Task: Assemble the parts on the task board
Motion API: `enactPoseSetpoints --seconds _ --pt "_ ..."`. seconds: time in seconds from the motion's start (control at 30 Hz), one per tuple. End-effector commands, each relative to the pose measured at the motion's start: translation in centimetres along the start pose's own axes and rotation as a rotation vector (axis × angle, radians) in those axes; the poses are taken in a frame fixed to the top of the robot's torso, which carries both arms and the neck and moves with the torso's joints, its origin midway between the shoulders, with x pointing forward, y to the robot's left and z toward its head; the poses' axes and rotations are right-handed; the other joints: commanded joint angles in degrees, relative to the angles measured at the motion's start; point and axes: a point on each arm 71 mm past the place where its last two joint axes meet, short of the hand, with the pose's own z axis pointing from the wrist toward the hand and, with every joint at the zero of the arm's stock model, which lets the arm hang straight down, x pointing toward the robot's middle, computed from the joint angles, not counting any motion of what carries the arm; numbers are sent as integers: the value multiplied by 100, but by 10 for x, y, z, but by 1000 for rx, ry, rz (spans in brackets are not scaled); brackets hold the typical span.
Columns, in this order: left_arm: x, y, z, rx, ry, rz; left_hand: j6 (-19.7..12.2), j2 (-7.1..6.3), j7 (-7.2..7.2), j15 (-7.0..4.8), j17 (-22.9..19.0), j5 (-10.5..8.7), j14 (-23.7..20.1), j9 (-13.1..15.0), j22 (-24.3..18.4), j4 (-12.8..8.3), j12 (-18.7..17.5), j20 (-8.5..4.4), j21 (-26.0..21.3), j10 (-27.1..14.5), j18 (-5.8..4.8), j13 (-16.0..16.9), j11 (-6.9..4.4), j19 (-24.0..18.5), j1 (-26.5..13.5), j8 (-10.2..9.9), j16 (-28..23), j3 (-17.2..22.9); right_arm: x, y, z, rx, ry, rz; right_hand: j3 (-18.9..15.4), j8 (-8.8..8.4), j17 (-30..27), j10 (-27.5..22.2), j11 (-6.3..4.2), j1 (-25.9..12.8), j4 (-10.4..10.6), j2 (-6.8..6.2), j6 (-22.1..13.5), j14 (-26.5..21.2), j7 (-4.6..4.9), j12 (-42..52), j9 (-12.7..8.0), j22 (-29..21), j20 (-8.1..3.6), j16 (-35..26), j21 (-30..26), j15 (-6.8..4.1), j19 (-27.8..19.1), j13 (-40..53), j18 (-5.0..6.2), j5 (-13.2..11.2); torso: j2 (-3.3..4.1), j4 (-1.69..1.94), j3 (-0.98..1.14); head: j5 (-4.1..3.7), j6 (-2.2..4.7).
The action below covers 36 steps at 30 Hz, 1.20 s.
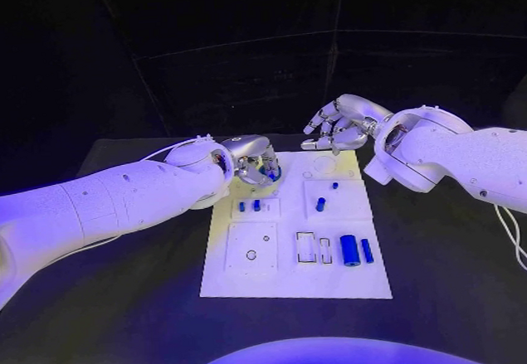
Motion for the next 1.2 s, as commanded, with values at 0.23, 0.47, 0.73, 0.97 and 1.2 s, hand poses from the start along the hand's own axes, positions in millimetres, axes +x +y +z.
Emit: enactPoseSetpoints --seconds 0.23,0.47,0.73,0.97,1.2 --pt "-4 19 -16 -59 51 -34 8 -46 34 0 -24 17 106 -10 21 -27 -57 -17 26 31 -54 -9 42 -3 -93 -43 4 50 -2 0 -1 -4 -1 -4 -33 38 6 -14 -18 15 -4 33 -31 -19 -4 -2 -6 -7 -9 -3 -39 -33 24 -7 33 2 7 -2 -7 7 3" --pt "-3 29 -20 -88 83 -34 6 -65 36 3 -31 17 102 -15 25 -40 -79 -13 26 36 -54 -12 44 -7 -105 -57 2 58 -2 0 -1 -5 -1 -4 -33 38 6 -14 -18 15 -4 33 -31 -19 -4 -2 -6 -7 -9 -3 -39 -33 24 -7 33 2 6 -11 -13 24 -10" --pt "2 32 -20 -102 115 -36 8 -75 36 3 -38 17 100 -16 25 -46 -87 -12 25 41 -53 -13 45 -9 -109 -61 -1 60 -2 0 0 -7 0 -4 -33 38 6 -14 -18 15 -4 33 -31 -19 -4 -2 -6 -7 -9 -3 -39 -33 24 -7 33 2 6 -10 -7 31 -11" --pt "4 34 -19 -115 136 -36 10 -78 36 4 -64 17 93 -18 15 -48 -94 -11 10 46 -50 -13 46 -15 -116 -66 -11 63 -1 0 0 -7 0 -4 -33 38 6 -14 -18 15 -4 33 -31 -19 -4 -2 -6 -7 -9 -3 -39 -33 24 -7 33 2 5 -16 -3 37 -14" --pt "6 33 -18 -117 148 -36 12 -76 36 5 -72 17 90 -19 16 -50 -99 -10 11 50 -50 -13 45 -16 -118 -68 -14 68 -2 0 0 -6 -1 -4 -39 45 6 -14 -19 21 -2 44 -33 -17 -5 0 -6 -7 -10 -2 -40 -33 26 -16 33 20 8 -13 -7 28 -30"
